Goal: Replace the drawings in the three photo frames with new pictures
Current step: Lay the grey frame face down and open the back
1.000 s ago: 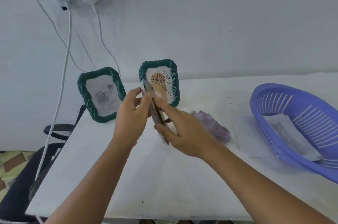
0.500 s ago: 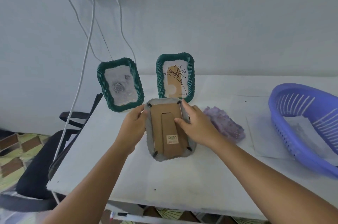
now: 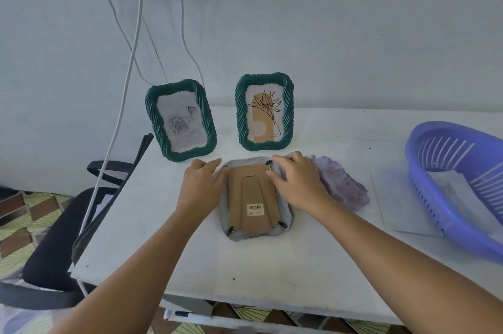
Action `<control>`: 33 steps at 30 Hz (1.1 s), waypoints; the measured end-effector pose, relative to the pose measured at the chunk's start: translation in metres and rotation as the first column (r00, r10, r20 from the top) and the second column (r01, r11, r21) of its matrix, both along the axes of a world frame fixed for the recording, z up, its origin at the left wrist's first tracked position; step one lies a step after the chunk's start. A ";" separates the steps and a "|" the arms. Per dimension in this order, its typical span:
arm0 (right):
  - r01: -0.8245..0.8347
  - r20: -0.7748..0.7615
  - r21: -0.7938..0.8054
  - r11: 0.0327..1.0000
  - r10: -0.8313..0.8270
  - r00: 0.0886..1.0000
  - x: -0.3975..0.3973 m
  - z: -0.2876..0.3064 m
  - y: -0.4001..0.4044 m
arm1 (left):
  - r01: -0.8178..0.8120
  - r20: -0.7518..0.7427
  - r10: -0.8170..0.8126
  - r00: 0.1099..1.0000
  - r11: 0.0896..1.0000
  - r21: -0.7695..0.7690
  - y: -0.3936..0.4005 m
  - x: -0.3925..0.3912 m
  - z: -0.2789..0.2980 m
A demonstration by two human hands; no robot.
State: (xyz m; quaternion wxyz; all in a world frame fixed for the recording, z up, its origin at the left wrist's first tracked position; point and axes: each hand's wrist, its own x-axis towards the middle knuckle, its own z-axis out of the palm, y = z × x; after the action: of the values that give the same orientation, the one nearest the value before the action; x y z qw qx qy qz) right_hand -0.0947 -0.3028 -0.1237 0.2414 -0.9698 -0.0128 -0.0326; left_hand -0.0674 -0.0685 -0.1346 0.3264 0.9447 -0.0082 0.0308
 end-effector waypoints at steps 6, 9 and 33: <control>0.132 -0.003 0.208 0.969 -0.134 0.991 0.023 -0.003 0.005 | -0.046 0.064 0.054 0.996 0.992 -0.118 -0.006 0.007 0.002; 0.185 0.024 0.177 0.967 -0.192 0.981 0.025 -0.009 0.010 | -0.057 0.068 0.068 0.995 0.987 -0.149 -0.005 0.008 0.000; 0.199 -0.056 0.176 0.964 -0.192 0.980 0.030 0.000 0.007 | 0.081 0.061 -0.081 0.995 0.997 0.000 0.005 0.020 0.003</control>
State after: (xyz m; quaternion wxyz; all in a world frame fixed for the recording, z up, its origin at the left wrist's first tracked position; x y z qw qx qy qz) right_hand -0.0642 -0.2956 -0.1238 0.3244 -0.9408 0.0905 -0.0385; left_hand -0.0479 -0.0633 -0.1315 0.3282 0.9418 -0.0566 0.0464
